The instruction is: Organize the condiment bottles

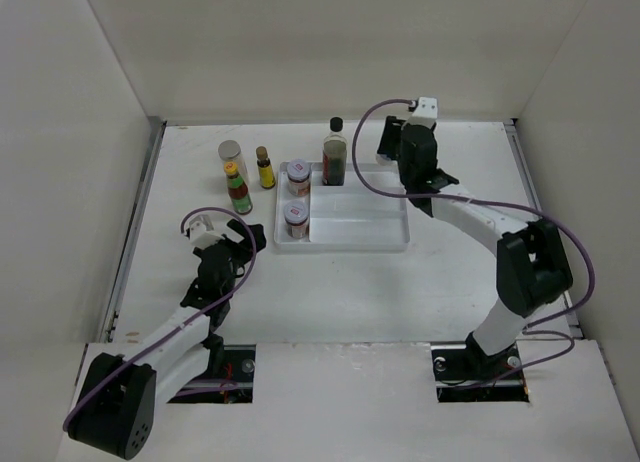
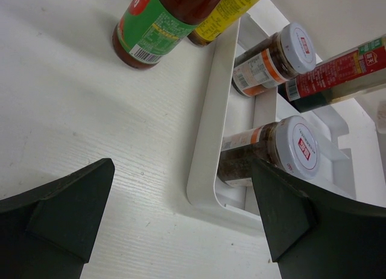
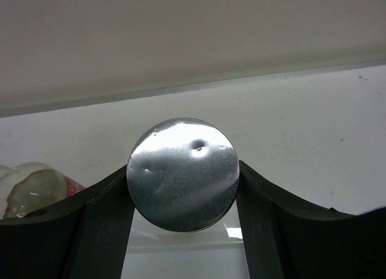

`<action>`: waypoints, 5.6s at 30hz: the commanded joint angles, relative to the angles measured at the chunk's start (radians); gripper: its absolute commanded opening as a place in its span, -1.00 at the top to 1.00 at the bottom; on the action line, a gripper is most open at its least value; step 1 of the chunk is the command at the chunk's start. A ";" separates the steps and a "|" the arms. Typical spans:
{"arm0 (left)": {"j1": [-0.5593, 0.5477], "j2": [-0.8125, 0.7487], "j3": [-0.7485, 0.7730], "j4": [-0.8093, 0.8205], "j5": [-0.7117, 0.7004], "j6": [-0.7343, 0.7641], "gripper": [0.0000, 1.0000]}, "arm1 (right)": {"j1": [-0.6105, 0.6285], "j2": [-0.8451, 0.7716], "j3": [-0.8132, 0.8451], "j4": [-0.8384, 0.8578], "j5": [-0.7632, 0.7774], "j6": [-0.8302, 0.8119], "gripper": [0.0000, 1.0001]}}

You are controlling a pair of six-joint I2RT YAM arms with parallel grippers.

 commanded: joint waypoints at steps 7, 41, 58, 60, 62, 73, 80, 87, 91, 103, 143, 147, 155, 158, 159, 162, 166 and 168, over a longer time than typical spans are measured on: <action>0.008 -0.034 0.004 0.048 0.003 -0.003 -1.00 | 0.013 0.091 0.055 0.095 -0.002 0.034 0.06; -0.055 -0.128 0.377 -0.288 -0.259 0.227 -1.00 | 0.368 -0.504 -0.604 0.201 -0.032 0.273 -0.02; -0.041 0.263 0.682 -0.384 -0.382 0.445 -0.30 | 0.613 -0.394 -0.769 0.438 -0.341 0.337 -0.50; -0.040 0.316 0.713 -0.394 -0.378 0.460 -0.30 | 0.593 -0.385 -0.770 0.434 -0.358 0.353 -0.50; -0.038 0.362 0.736 -0.395 -0.381 0.468 -0.30 | 0.584 -0.374 -0.770 0.436 -0.376 0.362 -0.53; -0.018 0.508 0.805 -0.311 -0.402 0.509 -0.12 | 0.562 -0.311 -0.757 0.445 -0.427 0.387 -0.53; -0.026 0.566 0.810 -0.207 -0.437 0.578 -0.09 | 0.559 -0.296 -0.750 0.442 -0.444 0.388 -0.51; -0.018 0.575 0.811 -0.173 -0.447 0.589 0.31 | 0.545 -0.289 -0.752 0.441 -0.448 0.393 -0.50; -0.041 0.537 0.797 -0.125 -0.500 0.638 0.57 | 0.541 -0.288 -0.755 0.450 -0.448 0.394 -0.49; -0.158 0.250 0.803 -0.107 -0.557 0.732 0.65 | 0.484 -0.352 -0.801 0.465 -0.419 0.423 -0.48; -0.486 0.830 1.155 0.024 -0.384 0.651 0.65 | 0.212 -0.682 -0.987 0.391 -0.258 0.542 0.26; -0.474 0.859 1.129 0.037 -0.362 0.620 0.65 | 0.211 -0.679 -0.987 0.391 -0.256 0.540 0.25; -0.466 0.861 1.040 0.071 -0.373 0.585 0.27 | 0.212 -0.678 -0.987 0.393 -0.253 0.538 0.22; -0.469 0.827 1.008 0.085 -0.387 0.586 -0.15 | 0.212 -0.671 -0.985 0.393 -0.253 0.538 0.17; -0.469 0.813 1.000 0.083 -0.387 0.588 -0.28 | 0.212 -0.668 -0.984 0.393 -0.253 0.540 0.15; -0.469 0.758 0.974 0.070 -0.394 0.591 -0.56 | 0.212 -0.661 -0.982 0.393 -0.253 0.540 0.11; -0.465 0.649 0.911 0.057 -0.425 0.592 -0.70 | 0.209 -0.662 -0.984 0.393 -0.253 0.542 0.09; -0.448 0.585 0.873 0.042 -0.447 0.588 -0.73 | 0.205 -0.667 -0.985 0.393 -0.253 0.540 0.08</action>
